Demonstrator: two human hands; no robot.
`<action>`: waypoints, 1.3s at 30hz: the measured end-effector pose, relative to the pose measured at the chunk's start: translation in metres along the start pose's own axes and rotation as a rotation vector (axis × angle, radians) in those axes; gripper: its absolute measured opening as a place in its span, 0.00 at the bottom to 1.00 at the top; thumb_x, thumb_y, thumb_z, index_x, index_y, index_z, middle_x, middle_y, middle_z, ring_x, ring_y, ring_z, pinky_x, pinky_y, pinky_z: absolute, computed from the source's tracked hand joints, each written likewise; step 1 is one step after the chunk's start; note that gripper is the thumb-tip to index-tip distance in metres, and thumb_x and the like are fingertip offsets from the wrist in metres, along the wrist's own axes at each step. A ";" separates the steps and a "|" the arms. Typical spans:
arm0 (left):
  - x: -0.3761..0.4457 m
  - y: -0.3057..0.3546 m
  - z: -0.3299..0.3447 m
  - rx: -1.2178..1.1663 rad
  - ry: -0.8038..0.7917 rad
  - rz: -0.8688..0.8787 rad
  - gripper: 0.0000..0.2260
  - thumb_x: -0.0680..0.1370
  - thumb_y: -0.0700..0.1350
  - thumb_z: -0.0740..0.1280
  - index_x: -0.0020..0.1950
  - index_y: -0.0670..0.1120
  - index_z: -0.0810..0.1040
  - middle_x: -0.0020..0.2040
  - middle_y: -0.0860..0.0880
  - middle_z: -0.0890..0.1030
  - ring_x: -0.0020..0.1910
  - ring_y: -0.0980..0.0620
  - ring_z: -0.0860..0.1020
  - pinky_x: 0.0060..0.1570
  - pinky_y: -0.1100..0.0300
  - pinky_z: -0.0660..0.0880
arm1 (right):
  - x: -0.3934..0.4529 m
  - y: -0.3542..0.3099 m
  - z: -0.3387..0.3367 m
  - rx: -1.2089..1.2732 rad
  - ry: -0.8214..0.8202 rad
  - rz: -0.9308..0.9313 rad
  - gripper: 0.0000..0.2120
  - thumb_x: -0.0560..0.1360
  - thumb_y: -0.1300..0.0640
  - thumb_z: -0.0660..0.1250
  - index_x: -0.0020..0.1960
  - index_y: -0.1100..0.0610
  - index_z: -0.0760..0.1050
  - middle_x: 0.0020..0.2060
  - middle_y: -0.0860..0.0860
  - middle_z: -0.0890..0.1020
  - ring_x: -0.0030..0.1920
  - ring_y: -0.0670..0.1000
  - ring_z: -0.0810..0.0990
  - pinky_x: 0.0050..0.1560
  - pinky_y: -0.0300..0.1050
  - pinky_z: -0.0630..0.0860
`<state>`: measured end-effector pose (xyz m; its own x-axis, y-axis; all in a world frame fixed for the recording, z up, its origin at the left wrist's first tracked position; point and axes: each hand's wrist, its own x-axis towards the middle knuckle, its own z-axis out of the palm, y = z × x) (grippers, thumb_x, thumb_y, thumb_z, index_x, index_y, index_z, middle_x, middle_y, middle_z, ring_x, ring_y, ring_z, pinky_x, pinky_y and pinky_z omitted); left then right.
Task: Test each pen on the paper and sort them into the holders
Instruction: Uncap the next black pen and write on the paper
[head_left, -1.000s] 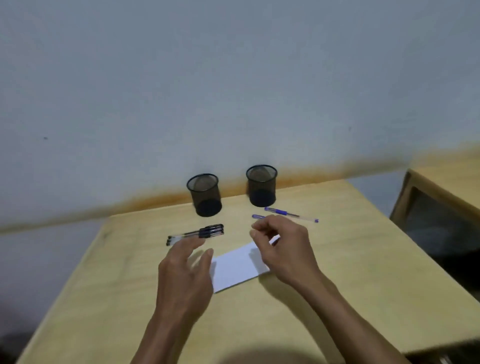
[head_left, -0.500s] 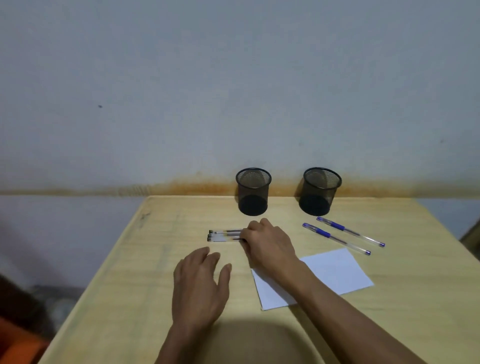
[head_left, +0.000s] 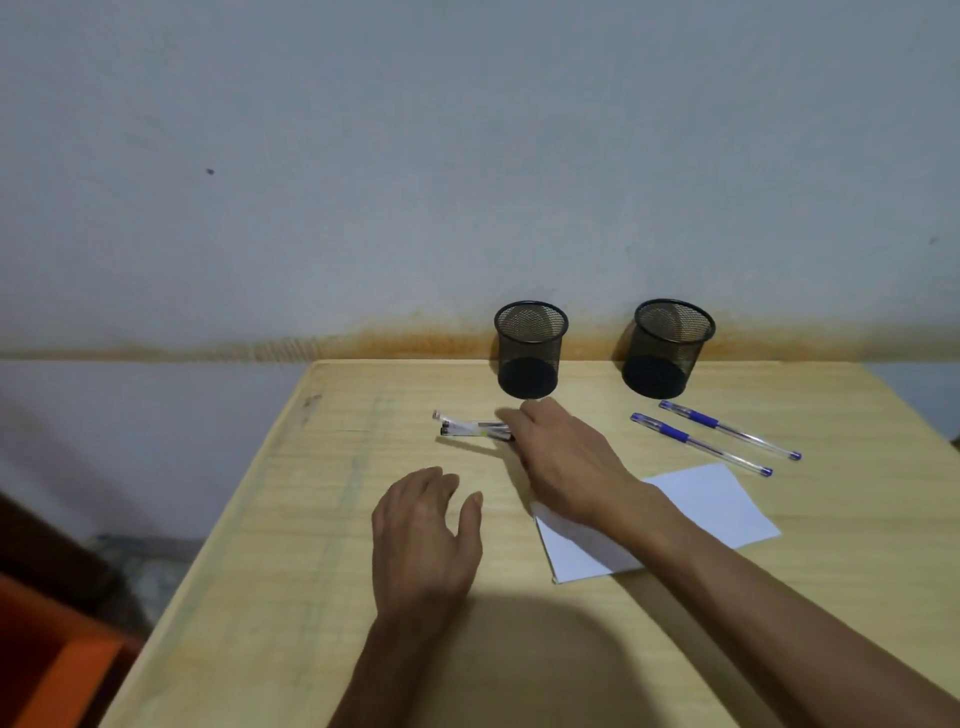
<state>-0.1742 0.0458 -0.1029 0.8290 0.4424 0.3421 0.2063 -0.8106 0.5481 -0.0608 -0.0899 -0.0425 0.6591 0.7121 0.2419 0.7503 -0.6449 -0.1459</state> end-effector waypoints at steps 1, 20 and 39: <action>-0.002 0.004 -0.005 -0.088 0.023 -0.015 0.13 0.76 0.52 0.70 0.57 0.47 0.82 0.57 0.51 0.82 0.60 0.50 0.77 0.61 0.48 0.75 | -0.004 -0.002 -0.010 0.138 0.039 0.039 0.17 0.81 0.60 0.60 0.70 0.57 0.71 0.56 0.55 0.76 0.55 0.56 0.74 0.50 0.52 0.75; -0.048 0.107 -0.026 -0.262 -0.025 0.341 0.04 0.74 0.42 0.69 0.44 0.49 0.84 0.38 0.56 0.81 0.37 0.60 0.77 0.38 0.68 0.71 | -0.140 0.010 -0.064 1.422 0.472 0.670 0.02 0.79 0.62 0.69 0.51 0.59 0.79 0.39 0.53 0.87 0.36 0.46 0.82 0.41 0.36 0.79; 0.049 0.006 -0.003 0.057 -0.063 -0.076 0.04 0.75 0.46 0.72 0.44 0.47 0.85 0.40 0.49 0.84 0.41 0.48 0.80 0.42 0.55 0.74 | -0.130 0.041 -0.056 1.236 0.631 0.662 0.04 0.78 0.62 0.70 0.51 0.62 0.79 0.41 0.58 0.85 0.34 0.44 0.83 0.40 0.35 0.80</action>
<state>-0.1343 0.0639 -0.0809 0.8402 0.4804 0.2517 0.2980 -0.7967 0.5258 -0.1191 -0.2243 -0.0258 0.9919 -0.0355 0.1222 0.1243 0.0646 -0.9901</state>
